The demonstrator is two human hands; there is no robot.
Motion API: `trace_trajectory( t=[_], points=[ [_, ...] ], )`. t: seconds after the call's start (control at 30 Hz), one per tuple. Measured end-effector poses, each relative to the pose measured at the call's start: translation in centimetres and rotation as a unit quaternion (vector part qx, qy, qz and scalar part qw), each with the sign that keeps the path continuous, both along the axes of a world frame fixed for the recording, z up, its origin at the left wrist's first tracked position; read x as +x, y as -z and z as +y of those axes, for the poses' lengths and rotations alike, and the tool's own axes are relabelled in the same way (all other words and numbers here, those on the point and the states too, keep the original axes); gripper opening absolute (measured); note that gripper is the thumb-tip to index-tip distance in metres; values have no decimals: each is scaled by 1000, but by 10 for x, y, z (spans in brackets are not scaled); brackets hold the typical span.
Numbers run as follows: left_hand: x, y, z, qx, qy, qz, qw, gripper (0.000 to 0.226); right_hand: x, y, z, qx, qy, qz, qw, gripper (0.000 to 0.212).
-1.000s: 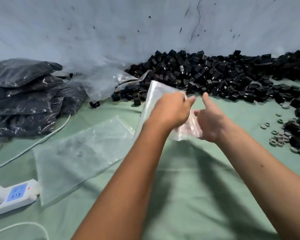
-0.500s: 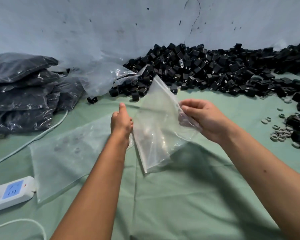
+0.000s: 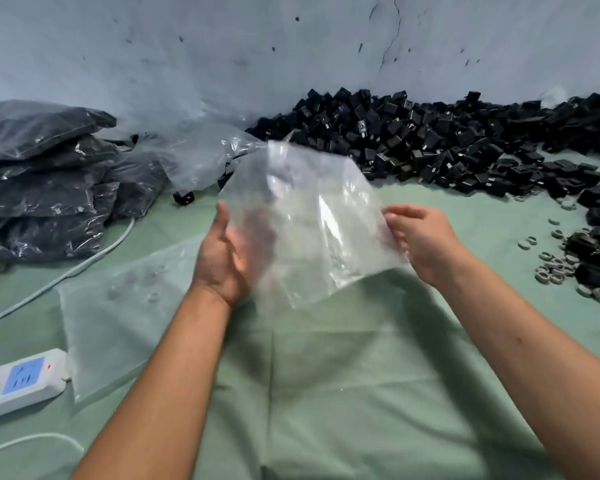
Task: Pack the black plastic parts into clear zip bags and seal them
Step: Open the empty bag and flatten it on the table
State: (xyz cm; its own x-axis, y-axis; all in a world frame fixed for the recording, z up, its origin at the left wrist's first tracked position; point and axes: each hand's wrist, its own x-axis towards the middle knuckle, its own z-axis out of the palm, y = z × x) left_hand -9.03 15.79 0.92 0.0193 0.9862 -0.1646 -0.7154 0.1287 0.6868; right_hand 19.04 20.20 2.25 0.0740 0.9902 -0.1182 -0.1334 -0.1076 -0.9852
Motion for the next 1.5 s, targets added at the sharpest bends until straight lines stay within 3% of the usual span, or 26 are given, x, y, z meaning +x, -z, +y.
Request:
trace_trajectory(
  t=[0.1, 0.17, 0.27, 0.4, 0.43, 0.5, 0.57, 0.67, 0.77, 0.9, 1.07, 1.17, 1.23, 1.37, 1.5],
  points=[
    [-31, 0, -3, -31, -3, 116, 993, 67, 15, 23, -9, -6, 52, -192, 980, 19],
    [-39, 2, 0, -69, -23, 262, 962, 45, 21, 30, -14, -16, 73, -289, 954, 19],
    [-45, 8, 8, -90, -92, 483, 866, 23, 32, 26, -24, -25, 45, -460, 887, 8],
    [-42, 3, 14, -73, -130, 680, 717, 22, 30, 9, -29, -77, -26, -662, 745, 16],
    [-36, 0, 14, -81, -134, 730, 665, 21, 24, 6, -26, -46, -6, -680, 732, 22],
    [-14, -5, 12, -87, -165, 804, 564, 35, 0, 4, -22, 81, 18, -660, 746, 37],
    [24, -6, 4, -38, -199, 831, 518, 46, -28, 12, -21, 185, -45, -633, 750, 52],
    [76, 15, -16, 57, -99, 841, 529, 57, -49, 42, -20, 167, -191, -679, 689, 62],
    [78, 46, -29, 43, 35, 869, 491, 70, -41, 63, -14, 130, -214, -674, 696, 64],
    [26, 58, -37, -13, 23, 888, 459, 82, -43, 66, -12, 133, -192, -675, 700, 67],
    [-21, 42, -30, -148, -5, 894, 424, 79, -46, 69, -14, 138, -176, -673, 705, 70],
    [14, 36, -8, -69, -24, 888, 455, 78, -46, 72, -13, 137, -162, -669, 712, 71],
    [38, 39, 5, -16, 13, 881, 473, 77, -45, 70, -13, 130, -161, -673, 710, 70],
    [44, 51, 14, -3, 43, 891, 452, 77, -58, 53, -4, 147, -101, -680, 711, 49],
    [42, 59, 14, 15, 19, 889, 458, 73, -109, 26, 47, 195, -33, -648, 735, 36]
  ],
)
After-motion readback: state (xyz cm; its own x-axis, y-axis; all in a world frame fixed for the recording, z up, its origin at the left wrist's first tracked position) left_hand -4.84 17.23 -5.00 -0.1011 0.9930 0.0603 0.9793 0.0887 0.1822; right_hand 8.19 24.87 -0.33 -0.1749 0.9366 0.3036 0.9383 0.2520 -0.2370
